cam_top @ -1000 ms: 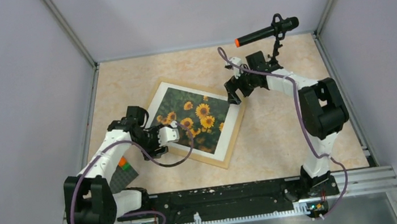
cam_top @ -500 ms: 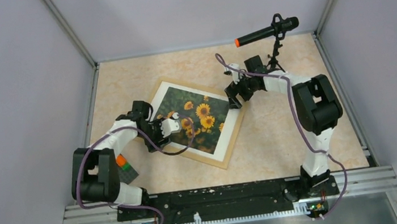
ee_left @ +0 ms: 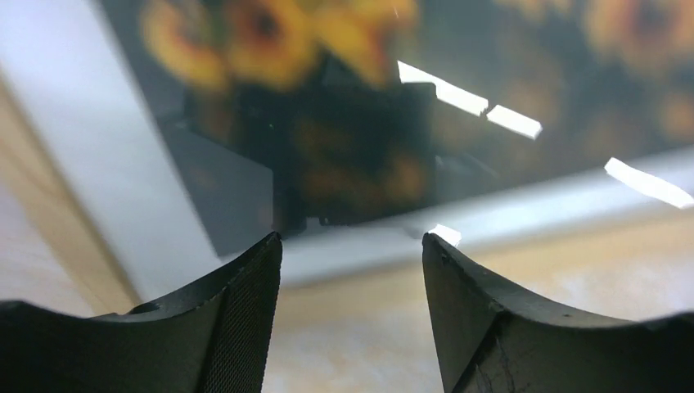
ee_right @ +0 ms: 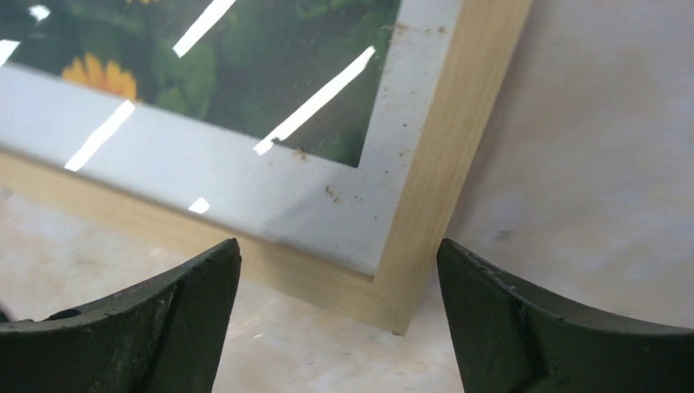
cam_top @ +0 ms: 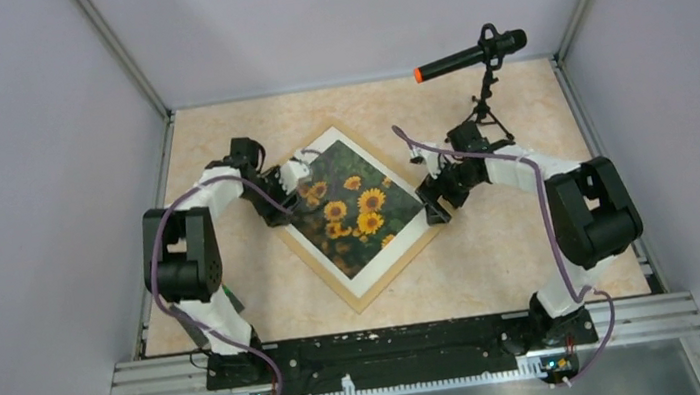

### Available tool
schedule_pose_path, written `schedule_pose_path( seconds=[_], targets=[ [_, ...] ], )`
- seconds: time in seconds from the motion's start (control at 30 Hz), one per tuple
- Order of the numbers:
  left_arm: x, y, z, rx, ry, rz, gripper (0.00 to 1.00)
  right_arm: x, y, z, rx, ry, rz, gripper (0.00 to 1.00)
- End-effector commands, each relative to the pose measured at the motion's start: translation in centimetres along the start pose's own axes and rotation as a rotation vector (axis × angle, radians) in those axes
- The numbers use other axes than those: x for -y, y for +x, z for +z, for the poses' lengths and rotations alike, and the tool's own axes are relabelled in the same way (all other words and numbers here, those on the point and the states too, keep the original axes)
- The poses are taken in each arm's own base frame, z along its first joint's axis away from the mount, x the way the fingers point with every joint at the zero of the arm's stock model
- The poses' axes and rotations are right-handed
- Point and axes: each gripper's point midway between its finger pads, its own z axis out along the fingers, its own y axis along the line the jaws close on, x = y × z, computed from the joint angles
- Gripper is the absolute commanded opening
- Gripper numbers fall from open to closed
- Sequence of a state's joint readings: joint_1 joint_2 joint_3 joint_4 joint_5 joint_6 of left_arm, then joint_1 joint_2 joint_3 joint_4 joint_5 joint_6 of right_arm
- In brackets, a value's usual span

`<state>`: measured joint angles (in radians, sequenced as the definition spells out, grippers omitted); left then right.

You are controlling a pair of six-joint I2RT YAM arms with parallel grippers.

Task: Take the photo out of the frame
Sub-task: Adjust the photo frame at the center of the board.

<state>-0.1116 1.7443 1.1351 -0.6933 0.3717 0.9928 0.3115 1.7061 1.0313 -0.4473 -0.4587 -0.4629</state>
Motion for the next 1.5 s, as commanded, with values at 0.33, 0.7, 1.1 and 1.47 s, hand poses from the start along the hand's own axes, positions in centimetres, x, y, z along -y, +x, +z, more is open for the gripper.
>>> schedule_pose_path(
  seconds=[0.33,0.7,1.1,1.47],
  targets=[
    [-7.8,-7.9,-1.2,0.303,-0.102,-0.341,0.75,-13.4,-1.7,-1.6,0.014,-0.284,-0.145,0.91],
    [-1.5,2.7,-6.9,0.102,-0.123,-0.543,0.82,-9.0,-7.1,-1.4,0.117,-0.095,-0.106,0.99],
    [1.0,4.5,-2.5,0.056,0.016,-0.671,0.83,-7.7,-7.2,0.3,0.127,-0.184,0.039,0.99],
    [-5.6,-3.3,1.6,0.151,0.101,-0.677,0.82,-8.3,-3.1,2.7,0.051,-0.228,0.119,0.99]
  ],
)
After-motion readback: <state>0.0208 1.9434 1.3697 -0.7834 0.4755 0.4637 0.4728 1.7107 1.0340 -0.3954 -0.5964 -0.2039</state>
